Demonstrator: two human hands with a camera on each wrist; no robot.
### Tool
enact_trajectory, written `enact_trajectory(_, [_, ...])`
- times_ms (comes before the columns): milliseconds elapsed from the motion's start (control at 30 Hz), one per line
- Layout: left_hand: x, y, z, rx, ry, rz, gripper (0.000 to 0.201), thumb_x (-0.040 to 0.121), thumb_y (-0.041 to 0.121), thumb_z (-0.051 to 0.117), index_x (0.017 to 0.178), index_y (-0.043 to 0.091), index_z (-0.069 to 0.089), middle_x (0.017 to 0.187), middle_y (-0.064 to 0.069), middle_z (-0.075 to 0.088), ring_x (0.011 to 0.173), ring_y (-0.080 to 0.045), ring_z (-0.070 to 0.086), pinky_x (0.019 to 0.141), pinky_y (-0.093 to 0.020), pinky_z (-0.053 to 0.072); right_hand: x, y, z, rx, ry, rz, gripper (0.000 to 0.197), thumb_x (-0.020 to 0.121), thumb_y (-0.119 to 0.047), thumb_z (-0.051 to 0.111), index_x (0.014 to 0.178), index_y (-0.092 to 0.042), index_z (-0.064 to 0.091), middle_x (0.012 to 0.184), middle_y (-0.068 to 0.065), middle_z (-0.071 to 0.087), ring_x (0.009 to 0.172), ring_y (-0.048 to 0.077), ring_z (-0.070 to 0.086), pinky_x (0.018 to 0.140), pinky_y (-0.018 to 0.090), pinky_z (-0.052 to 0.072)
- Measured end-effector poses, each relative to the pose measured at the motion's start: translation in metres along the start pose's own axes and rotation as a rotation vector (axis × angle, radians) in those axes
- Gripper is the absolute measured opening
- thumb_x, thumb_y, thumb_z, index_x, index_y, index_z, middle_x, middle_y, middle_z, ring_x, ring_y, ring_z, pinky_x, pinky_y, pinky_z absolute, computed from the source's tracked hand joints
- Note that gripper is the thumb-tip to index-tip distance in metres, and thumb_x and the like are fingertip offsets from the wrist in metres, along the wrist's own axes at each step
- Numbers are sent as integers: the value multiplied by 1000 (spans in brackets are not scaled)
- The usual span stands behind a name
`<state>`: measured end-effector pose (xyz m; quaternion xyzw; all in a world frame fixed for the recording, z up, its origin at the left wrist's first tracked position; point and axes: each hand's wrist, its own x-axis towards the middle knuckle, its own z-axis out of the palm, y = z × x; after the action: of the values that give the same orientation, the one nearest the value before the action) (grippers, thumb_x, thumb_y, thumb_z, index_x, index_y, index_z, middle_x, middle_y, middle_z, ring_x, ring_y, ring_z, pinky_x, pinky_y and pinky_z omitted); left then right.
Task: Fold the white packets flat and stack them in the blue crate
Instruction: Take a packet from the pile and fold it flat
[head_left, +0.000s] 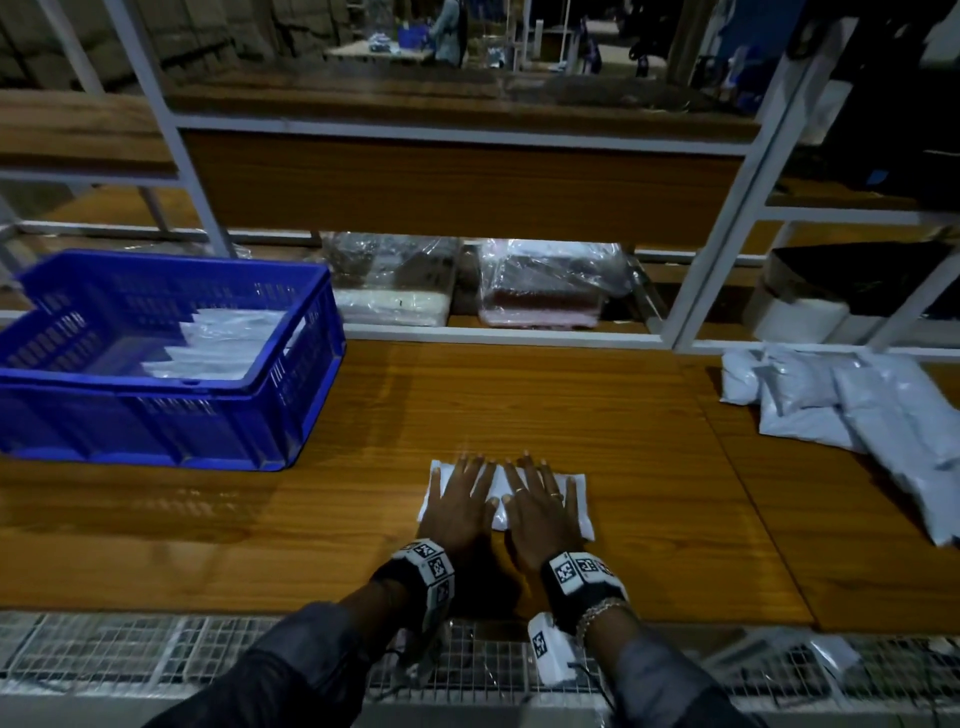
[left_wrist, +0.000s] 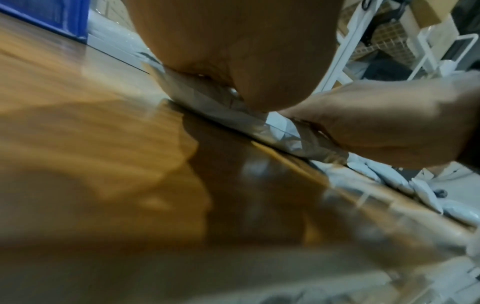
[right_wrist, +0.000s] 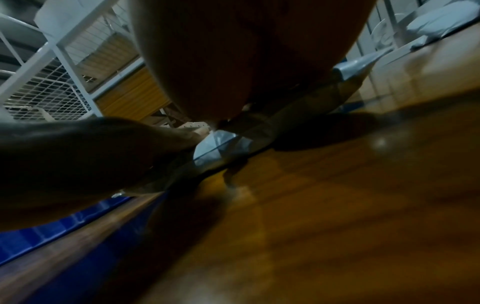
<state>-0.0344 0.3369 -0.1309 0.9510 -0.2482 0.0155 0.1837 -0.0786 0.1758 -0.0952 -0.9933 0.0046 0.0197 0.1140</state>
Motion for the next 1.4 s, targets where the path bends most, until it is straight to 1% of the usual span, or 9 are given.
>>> enact_trajectory(333, [-4, 6, 18, -50, 155, 18, 54, 94, 36, 63, 145, 22, 49, 147, -6, 56, 138, -24, 50, 112, -57, 33, -1, -2, 18, -85, -6, -5, 60, 99, -43, 18, 154, -27, 38, 164, -2, 28, 153, 22, 22, 121, 51, 2])
enact_trajectory(433, [1, -3, 6, -62, -29, -14, 54, 107, 50, 29, 143, 20, 56, 146, -7, 56, 135, -25, 54, 106, -55, 38, 2, 3, 9, -35, -16, -24, 62, 102, -47, 11, 161, -29, 16, 169, -2, 12, 155, 20, 9, 123, 50, -1])
enact_trajectory(533, [4, -23, -4, -16, -57, -19, 86, 94, 75, -3, 157, 29, 33, 162, -13, 32, 149, -30, 32, 115, -55, 29, 3, 15, 4, 5, -3, -26, 63, 105, -52, 16, 161, -29, -1, 168, -1, -11, 155, 20, -11, 122, 49, -13])
enact_trajectory(633, [1, -30, -12, -52, -108, -113, 85, 86, 81, -4, 160, 43, 11, 168, -13, 8, 154, -34, 9, 123, -50, 15, 0, 28, 1, 82, 34, 86, 70, 103, -59, 20, 162, -26, -1, 167, 0, -16, 155, 20, -11, 123, 44, -13])
enact_trajectory(733, [-4, -27, -12, -144, -131, -111, 64, 98, 66, 11, 158, 46, 11, 168, -15, 2, 155, -36, 2, 124, -51, 8, -1, 29, 4, 128, 11, 120, 72, 103, -60, 21, 162, -26, -2, 167, -1, -17, 154, 18, -13, 122, 39, -12])
enact_trajectory(933, [-11, -20, 0, -167, 16, -96, 62, 100, 62, 8, 159, 43, 17, 168, -16, 8, 154, -36, 6, 122, -55, 9, -2, 22, 6, 133, 34, 143, 70, 104, -57, 24, 162, -24, 3, 168, 3, -12, 155, 22, -11, 124, 42, -9])
enact_trajectory(1100, [0, -24, -8, 29, -45, -50, 79, 90, 70, -16, 159, 42, 11, 166, -21, 13, 151, -40, 18, 122, -55, 12, 0, 25, -2, 138, -25, 125, 69, 103, -60, 16, 162, -27, 3, 169, 1, -7, 155, 22, -6, 123, 44, -9])
enact_trajectory(1233, [8, -17, -15, 94, -82, 5, 61, 106, 51, 7, 153, 28, 40, 149, -23, 48, 132, -42, 53, 104, -64, 40, -6, 14, -6, 17, -33, -40, 85, 86, -66, -18, 161, -31, 1, 169, -1, -5, 156, 21, -7, 122, 49, -11])
enact_trajectory(1400, [6, -7, -6, 76, -9, 39, 51, 109, 44, 15, 148, 30, 44, 146, -14, 55, 129, -39, 56, 100, -62, 45, -4, 6, -1, -21, -40, -59, 74, 90, -54, -9, 161, -34, 0, 169, -5, -5, 156, 21, -7, 122, 54, -9])
